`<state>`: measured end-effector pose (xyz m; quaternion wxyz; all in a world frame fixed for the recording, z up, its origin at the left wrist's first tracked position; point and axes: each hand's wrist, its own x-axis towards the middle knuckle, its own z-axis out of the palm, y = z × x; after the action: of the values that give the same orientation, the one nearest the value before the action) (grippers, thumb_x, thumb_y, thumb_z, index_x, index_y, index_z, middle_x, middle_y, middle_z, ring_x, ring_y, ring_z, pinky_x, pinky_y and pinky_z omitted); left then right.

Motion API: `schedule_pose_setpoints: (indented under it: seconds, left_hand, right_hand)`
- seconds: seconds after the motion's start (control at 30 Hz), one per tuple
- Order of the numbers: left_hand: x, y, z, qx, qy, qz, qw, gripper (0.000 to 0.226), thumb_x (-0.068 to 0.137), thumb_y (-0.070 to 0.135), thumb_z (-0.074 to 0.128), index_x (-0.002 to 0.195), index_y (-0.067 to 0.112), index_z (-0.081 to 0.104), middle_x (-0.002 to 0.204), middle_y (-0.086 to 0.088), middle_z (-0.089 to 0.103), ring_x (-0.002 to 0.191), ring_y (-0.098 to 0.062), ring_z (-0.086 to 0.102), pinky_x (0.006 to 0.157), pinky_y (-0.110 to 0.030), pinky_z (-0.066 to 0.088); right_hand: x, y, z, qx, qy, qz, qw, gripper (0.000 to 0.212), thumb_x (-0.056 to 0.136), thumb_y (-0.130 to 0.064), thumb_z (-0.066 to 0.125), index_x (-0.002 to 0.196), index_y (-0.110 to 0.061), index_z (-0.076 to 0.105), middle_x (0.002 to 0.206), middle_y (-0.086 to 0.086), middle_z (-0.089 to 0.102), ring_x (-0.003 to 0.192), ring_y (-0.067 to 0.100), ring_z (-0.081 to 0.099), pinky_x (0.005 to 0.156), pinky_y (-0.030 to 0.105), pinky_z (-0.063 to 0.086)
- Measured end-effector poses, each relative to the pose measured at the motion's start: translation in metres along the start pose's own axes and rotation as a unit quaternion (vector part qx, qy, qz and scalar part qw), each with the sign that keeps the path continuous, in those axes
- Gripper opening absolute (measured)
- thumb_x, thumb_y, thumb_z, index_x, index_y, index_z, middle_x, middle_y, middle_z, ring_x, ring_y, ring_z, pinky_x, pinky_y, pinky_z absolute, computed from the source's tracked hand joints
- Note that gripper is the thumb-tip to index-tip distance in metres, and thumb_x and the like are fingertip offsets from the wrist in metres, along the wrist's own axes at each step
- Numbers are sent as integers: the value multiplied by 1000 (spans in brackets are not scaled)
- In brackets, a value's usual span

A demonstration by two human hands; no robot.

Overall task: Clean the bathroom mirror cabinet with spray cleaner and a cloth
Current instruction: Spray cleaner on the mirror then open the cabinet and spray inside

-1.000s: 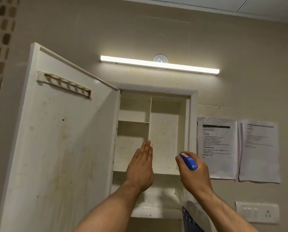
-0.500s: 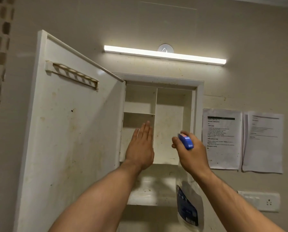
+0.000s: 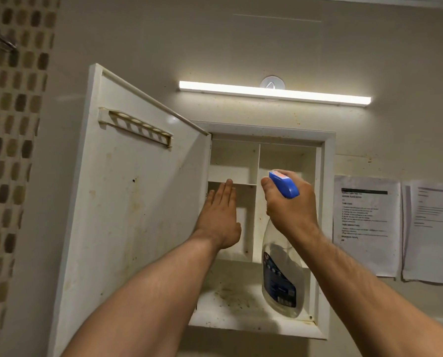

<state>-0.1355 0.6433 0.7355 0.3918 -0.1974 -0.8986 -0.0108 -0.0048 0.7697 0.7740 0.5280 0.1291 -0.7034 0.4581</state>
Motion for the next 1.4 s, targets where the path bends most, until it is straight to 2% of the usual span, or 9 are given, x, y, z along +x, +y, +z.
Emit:
schedule_pose_setpoints:
  seconds: [0.17, 0.27, 0.47, 0.6, 0.77, 0.87, 0.97, 1.27, 1.4]
  left_hand:
    - [-22, 6, 28, -28, 15, 24, 999, 82, 103, 40, 38, 162, 9, -10, 169, -10, -22, 158, -23, -16, 129, -41, -3]
    - [-58, 14, 65, -30, -21, 49, 998, 78, 104, 39, 34, 162, 8, -9, 169, -10, -21, 158, -23, -14, 128, -39, -6]
    - [-120, 24, 118, -55, -62, 58, 995, 79, 106, 46, 30, 162, 8, -11, 167, -8, -26, 157, -22, -17, 128, -39, -6]
    - [-128, 27, 125, -49, -62, 53, 995, 81, 105, 47, 31, 161, 9, -13, 167, -8, -28, 157, -22, -19, 129, -40, -3]
    - [-141, 31, 131, -22, -66, 71, 995, 80, 105, 47, 31, 161, 7, -11, 168, -11, -23, 158, -24, -16, 126, -40, -11]
    - [-159, 38, 142, -30, -89, 82, 992, 79, 105, 46, 29, 162, 7, -8, 170, -12, -19, 158, -24, -13, 127, -39, -10]
    - [-172, 43, 151, -52, -109, 66, 990, 76, 106, 45, 27, 162, 7, -7, 169, -11, -20, 158, -24, -15, 127, -39, -9]
    - [-182, 51, 157, -69, -171, 32, 982, 77, 106, 50, 26, 162, 7, -7, 169, -10, -22, 158, -23, -15, 129, -41, 0]
    - [-185, 46, 159, -69, -166, 22, 983, 78, 106, 50, 26, 162, 8, -8, 169, -10, -22, 158, -23, -15, 130, -41, 1]
  right_hand:
    - [-28, 36, -8, 7, -27, 61, 998, 39, 97, -35, 66, 131, -17, 58, 109, 2, 69, 95, 17, 70, 84, 28, 57]
    - [-66, 66, -10, 54, -49, 131, 989, 34, 96, -30, 69, 127, -20, 60, 103, 1, 72, 88, 12, 73, 80, 24, 56]
    - [-144, 116, -6, 12, -34, 188, 981, 9, 96, -32, 68, 103, -36, 64, 89, -7, 69, 80, 16, 67, 71, 30, 58]
    - [-168, 132, -10, 33, -45, 231, 971, 18, 97, -32, 67, 112, -37, 59, 102, -3, 67, 87, 19, 69, 84, 42, 61]
    - [-178, 139, -17, 20, -24, 241, 970, 44, 99, -32, 64, 141, -23, 54, 119, 3, 68, 103, 15, 68, 85, 20, 54]
    - [-180, 144, -23, 19, 25, 251, 967, 31, 99, -29, 65, 129, -22, 60, 112, 5, 67, 94, 18, 68, 74, 23, 59]
    - [-179, 150, -32, -3, 70, 239, 968, 21, 98, -28, 66, 119, -25, 61, 108, 1, 66, 88, 10, 64, 62, 9, 52]
    - [-188, 150, -20, 13, -4, 238, 971, 43, 99, -34, 64, 139, -21, 54, 118, -5, 62, 103, 14, 66, 87, 23, 53]
    - [-195, 147, -8, 11, -34, 225, 974, 29, 99, -32, 65, 126, -22, 63, 105, -14, 64, 93, 4, 64, 75, 14, 54]
